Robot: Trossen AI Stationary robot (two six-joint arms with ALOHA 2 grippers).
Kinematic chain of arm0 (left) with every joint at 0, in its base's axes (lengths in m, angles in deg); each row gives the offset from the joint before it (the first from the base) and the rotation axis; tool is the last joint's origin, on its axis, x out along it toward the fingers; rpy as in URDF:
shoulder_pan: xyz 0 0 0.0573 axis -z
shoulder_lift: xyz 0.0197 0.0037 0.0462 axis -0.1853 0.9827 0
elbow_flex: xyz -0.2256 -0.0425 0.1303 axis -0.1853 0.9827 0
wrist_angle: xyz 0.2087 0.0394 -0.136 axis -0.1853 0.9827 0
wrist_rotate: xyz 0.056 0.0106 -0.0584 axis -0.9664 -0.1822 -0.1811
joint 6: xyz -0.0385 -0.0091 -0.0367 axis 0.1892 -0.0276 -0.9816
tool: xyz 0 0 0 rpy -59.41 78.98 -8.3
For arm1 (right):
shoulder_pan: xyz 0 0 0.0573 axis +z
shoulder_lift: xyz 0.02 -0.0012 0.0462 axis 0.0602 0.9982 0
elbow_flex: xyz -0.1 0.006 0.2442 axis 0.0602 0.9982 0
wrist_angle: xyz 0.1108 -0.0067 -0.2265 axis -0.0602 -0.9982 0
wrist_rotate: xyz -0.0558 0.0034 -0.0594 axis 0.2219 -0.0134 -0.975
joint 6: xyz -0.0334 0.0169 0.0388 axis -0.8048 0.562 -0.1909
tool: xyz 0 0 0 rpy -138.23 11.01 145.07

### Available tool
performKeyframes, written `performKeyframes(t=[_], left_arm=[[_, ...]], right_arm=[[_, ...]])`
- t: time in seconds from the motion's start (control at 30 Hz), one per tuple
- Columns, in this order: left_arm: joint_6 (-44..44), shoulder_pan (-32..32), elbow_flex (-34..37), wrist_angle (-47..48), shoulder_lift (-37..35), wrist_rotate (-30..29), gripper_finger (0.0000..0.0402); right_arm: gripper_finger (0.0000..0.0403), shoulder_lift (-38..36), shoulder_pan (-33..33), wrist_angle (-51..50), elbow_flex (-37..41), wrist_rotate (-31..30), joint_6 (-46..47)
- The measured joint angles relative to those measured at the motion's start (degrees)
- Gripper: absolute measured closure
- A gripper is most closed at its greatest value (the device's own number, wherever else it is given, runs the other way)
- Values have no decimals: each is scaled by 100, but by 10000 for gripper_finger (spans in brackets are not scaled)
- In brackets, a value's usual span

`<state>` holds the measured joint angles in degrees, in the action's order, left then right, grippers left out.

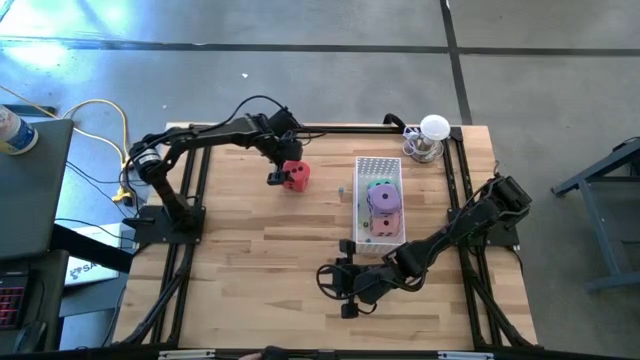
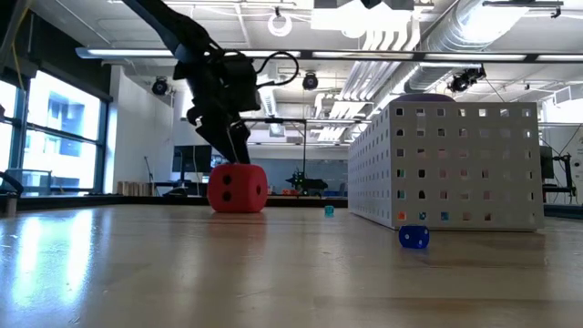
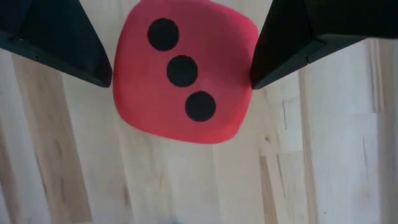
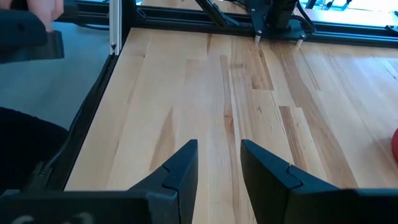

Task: Pick & Place Dice
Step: Put the red die into the white bin

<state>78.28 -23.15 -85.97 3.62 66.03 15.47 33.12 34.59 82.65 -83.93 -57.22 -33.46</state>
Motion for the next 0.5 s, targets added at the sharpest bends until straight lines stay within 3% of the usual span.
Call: performKeyframes(t=[0.5], left_arm=[[169, -84, -15, -12, 156, -34, 28]], right_arm=[[291, 0, 0, -35, -1, -1, -8]])
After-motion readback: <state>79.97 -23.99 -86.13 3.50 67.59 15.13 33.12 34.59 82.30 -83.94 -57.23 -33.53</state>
